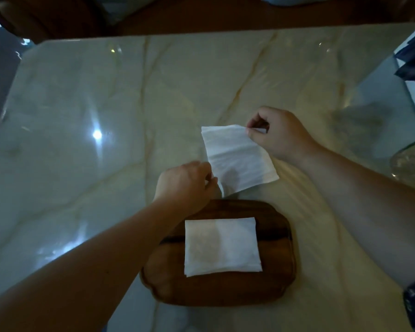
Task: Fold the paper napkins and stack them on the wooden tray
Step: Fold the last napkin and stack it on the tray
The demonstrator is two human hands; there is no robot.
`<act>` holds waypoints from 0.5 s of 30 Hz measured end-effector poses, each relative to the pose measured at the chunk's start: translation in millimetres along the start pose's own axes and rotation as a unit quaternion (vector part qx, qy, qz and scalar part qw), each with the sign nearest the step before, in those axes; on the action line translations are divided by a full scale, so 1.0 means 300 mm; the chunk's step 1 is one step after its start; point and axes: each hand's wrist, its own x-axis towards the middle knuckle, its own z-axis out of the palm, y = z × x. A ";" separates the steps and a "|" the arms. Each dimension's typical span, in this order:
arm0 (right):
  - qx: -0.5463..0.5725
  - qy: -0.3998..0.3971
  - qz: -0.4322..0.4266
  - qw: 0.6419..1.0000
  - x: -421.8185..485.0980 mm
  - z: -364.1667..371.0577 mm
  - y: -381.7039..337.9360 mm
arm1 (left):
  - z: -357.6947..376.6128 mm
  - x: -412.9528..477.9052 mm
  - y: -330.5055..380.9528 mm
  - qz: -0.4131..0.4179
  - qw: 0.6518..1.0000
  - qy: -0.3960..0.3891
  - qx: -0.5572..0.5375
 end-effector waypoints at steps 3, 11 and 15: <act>0.013 -0.005 -0.015 1.000 -0.036 -0.005 -0.003 | -0.039 0.040 -0.015 -0.001 0.997 0.065 -0.033; 0.008 -0.024 -0.056 0.998 -0.141 -0.037 0.012 | -0.044 0.114 0.015 0.094 0.993 0.064 0.017; -0.028 -0.036 -0.082 0.996 -0.177 -0.040 0.052 | -0.011 0.082 0.019 0.145 0.984 0.104 0.026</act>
